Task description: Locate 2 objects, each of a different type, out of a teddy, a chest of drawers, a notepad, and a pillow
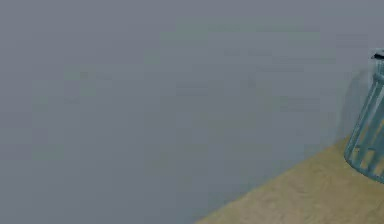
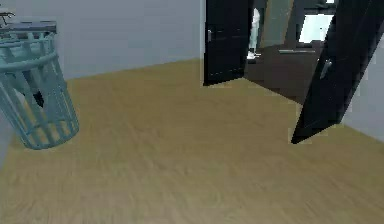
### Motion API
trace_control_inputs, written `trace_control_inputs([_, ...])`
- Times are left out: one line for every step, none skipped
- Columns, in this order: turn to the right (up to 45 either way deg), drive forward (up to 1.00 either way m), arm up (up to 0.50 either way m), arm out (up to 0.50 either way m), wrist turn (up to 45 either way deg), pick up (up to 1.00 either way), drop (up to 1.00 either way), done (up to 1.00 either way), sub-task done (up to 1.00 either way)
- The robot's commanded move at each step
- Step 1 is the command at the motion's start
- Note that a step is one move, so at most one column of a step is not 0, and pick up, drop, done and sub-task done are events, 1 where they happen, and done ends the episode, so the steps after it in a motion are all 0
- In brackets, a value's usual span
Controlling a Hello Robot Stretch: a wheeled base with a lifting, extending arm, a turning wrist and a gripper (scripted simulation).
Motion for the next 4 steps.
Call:
trace_control_inputs([45.0,0.00,0.00,0.00,0.0,0.00,0.00,0.00,0.00])
trace_control_inputs([45.0,0.00,0.00,0.00,0.0,0.00,0.00,0.00,0.00])
trace_control_inputs([18.0,0.00,0.00,0.00,0.0,0.00,0.00,0.00,0.00])
trace_control_inputs([0.0,1.00,0.00,0.00,0.0,0.00,0.00,0.00,0.00])
